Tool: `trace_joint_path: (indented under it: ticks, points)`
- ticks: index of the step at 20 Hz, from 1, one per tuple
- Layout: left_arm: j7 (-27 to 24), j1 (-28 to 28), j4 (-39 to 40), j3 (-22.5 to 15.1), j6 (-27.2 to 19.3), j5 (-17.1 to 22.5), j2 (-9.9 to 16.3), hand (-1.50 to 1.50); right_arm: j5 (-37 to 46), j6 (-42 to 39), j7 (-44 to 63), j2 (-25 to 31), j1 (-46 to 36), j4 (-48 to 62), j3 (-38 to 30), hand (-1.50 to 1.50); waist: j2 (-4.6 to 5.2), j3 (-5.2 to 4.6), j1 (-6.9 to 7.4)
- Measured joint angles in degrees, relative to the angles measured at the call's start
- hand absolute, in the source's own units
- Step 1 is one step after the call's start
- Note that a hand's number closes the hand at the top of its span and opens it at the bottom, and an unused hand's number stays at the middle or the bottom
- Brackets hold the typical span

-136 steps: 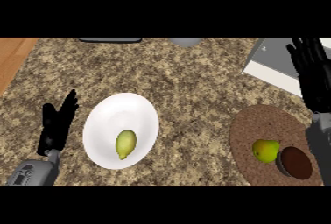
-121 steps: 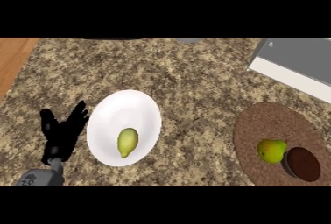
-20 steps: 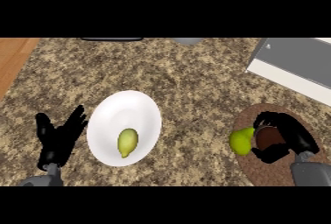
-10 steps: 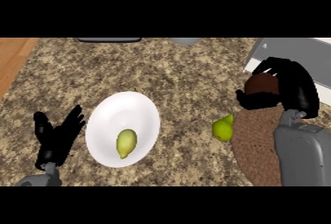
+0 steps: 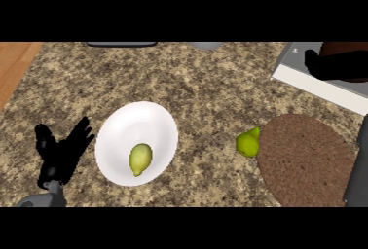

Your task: Pick the cupcake from the placemat and place it in the tiered shelf

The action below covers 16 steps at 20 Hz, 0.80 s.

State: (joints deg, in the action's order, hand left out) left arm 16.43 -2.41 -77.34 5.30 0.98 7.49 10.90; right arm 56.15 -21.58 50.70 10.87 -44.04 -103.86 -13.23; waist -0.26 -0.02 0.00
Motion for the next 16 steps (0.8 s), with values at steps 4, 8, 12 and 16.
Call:
trace_joint_path:
  ticks: [4, 8, 12, 16]
  points:
    - [0.7, 0.4, -0.9, -0.2, 0.2, 0.0, 0.0, 0.00, -2.3, -1.6, 0.5, 5.2, -6.7, 3.9, -4.9, 1.50, 0.11, 0.01, 0.21]
    - [0.1, -0.1, -0.1, -0.1, 0.6, -0.1, -0.2, 0.00, -4.2, -1.6, -0.5, 10.7, -11.1, 9.9, -8.7, 1.50, 0.18, 0.04, 0.27]
    - [0.6, -0.7, -0.2, -0.1, 0.3, -0.4, -0.5, 0.00, -5.2, 0.7, -4.1, 16.5, -14.7, 18.4, -11.5, 1.50, 0.31, 0.03, 0.53]
    - [0.8, -1.0, -0.2, -0.7, -0.8, -1.4, -1.5, 0.00, -6.2, 2.8, -8.0, 20.8, -16.8, 26.3, -12.5, 1.50, 0.35, 0.05, 0.59]
